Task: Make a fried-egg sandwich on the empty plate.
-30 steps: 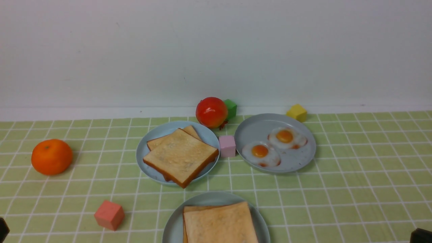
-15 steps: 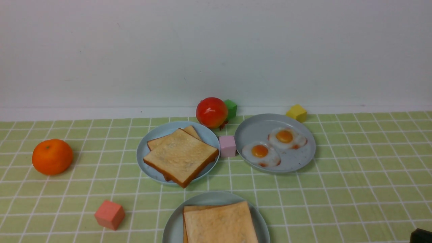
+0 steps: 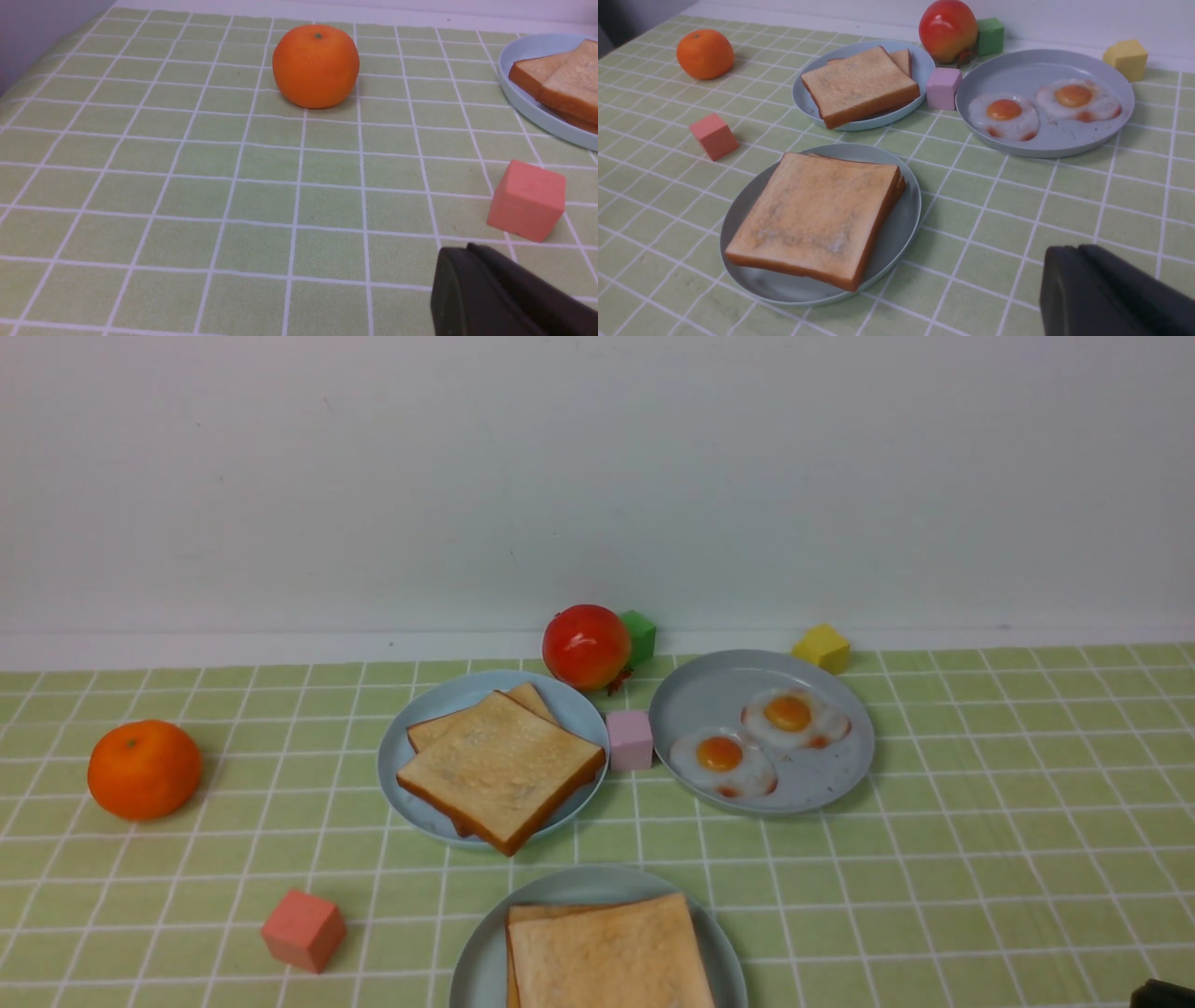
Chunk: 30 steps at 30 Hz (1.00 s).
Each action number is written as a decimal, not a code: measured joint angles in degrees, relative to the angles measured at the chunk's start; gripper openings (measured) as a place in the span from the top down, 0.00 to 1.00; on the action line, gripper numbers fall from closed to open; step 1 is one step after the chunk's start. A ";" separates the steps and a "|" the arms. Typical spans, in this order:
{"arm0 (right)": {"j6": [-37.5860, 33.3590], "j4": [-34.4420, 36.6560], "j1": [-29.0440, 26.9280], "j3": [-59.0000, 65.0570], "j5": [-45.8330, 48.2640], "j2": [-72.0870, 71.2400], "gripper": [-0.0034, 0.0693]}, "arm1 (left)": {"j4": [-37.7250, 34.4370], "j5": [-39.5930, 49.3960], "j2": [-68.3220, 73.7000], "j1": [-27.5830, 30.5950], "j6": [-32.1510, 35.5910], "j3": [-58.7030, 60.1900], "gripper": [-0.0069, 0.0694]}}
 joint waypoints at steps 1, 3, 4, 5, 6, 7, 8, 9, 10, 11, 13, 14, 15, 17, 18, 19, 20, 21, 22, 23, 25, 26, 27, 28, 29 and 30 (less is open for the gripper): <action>0.00 -0.07 0.00 0.00 0.00 -0.54 0.90 | 0.00 0.00 0.00 0.00 0.00 0.00 0.92; 0.00 -0.12 -0.05 0.00 0.08 -1.94 0.90 | 0.00 0.05 0.00 0.00 0.00 0.00 0.91; 0.00 -0.12 -0.15 0.00 0.08 -2.80 0.90 | 0.00 0.05 0.00 0.00 0.00 0.00 0.91; 0.00 -0.19 -0.30 0.00 0.08 -3.11 0.90 | 0.00 0.05 0.00 0.00 0.00 0.00 0.91; 0.00 -1.21 -1.66 0.00 0.14 -4.37 0.90 | 0.00 0.05 0.00 0.00 0.00 0.00 0.91; 0.00 -1.52 -1.85 0.00 0.14 -4.49 0.90 | 0.00 0.05 0.00 0.00 0.00 0.00 0.91; 0.06 -2.84 -3.64 0.05 0.50 -5.69 0.90 | 0.00 0.05 0.00 0.00 0.00 0.00 0.91; 0.27 -3.76 -4.63 0.20 0.71 -6.52 0.89 | 0.00 0.05 0.00 0.00 0.01 0.00 0.91; 0.35 -4.03 -4.88 0.27 0.73 -6.52 0.89 | 0.00 0.05 0.00 0.00 0.01 0.00 0.91; 1.48 -5.96 -6.58 1.24 0.67 -8.52 0.89 | 0.00 0.05 0.00 0.00 0.01 0.00 0.91; 3.90 -9.18 -8.81 4.19 -0.49 -11.38 0.89 | 0.00 0.05 0.00 0.00 0.01 0.00 0.90; 5.74 -11.44 -9.87 6.60 -1.59 -12.74 0.89 | 0.00 0.05 0.00 0.00 0.01 0.00 0.90; 7.48 -13.46 -10.91 8.71 -2.42 -14.06 0.89 | 0.00 0.05 0.00 0.00 0.01 0.00 0.90; 11.59 -17.15 -13.12 12.77 -3.33 -15.93 0.89 | 0.00 0.05 0.00 0.00 0.01 0.00 0.90; 13.44 -18.40 -13.85 14.25 -3.44 -16.22 0.89 | 0.00 0.05 0.00 0.00 0.01 0.00 0.90; 14.85 -19.59 -14.35 15.13 -3.19 -16.36 0.89 | 0.00 0.05 0.00 0.00 0.01 0.00 0.90; 17.25 -21.10 -15.04 15.74 -2.75 -16.37 0.88 | 0.00 0.05 0.00 0.00 0.01 0.00 0.90; 19.75 -22.17 -15.55 15.88 -3.18 -16.37 0.88 | 0.00 0.11 0.00 0.00 0.01 0.00 0.89; 21.58 -23.10 -15.75 15.88 -3.43 -16.37 0.88 | 0.00 0.19 0.00 0.00 0.01 0.00 0.89; 23.01 -23.89 -15.90 15.94 -3.62 -16.37 0.88 | 0.00 0.19 0.00 0.00 0.01 0.00 0.89; 24.64 -24.47 -15.93 15.98 -3.75 -16.37 0.87 | 0.00 0.25 0.00 0.00 0.01 0.00 0.89; 24.94 -24.58 -15.93 15.98 -3.75 -16.37 0.87 | 0.00 0.25 0.00 0.00 0.01 0.00 0.89; 25.24 -24.63 -15.93 15.98 -3.78 -16.37 0.87 | 0.00 0.25 0.00 0.00 0.01 0.00 0.89; 25.63 -24.63 -15.93 15.98 -3.78 -16.37 0.87 | 0.00 0.25 0.00 0.00 0.01 0.00 0.89; 25.63 -24.63 -15.93 15.98 -3.78 -16.37 0.87 | 0.00 0.25 0.00 0.00 0.01 0.00 0.89; 25.63 -24.66 -15.93 15.98 -3.82 -16.37 0.87 | 0.00 0.29 0.00 0.00 0.01 0.00 0.89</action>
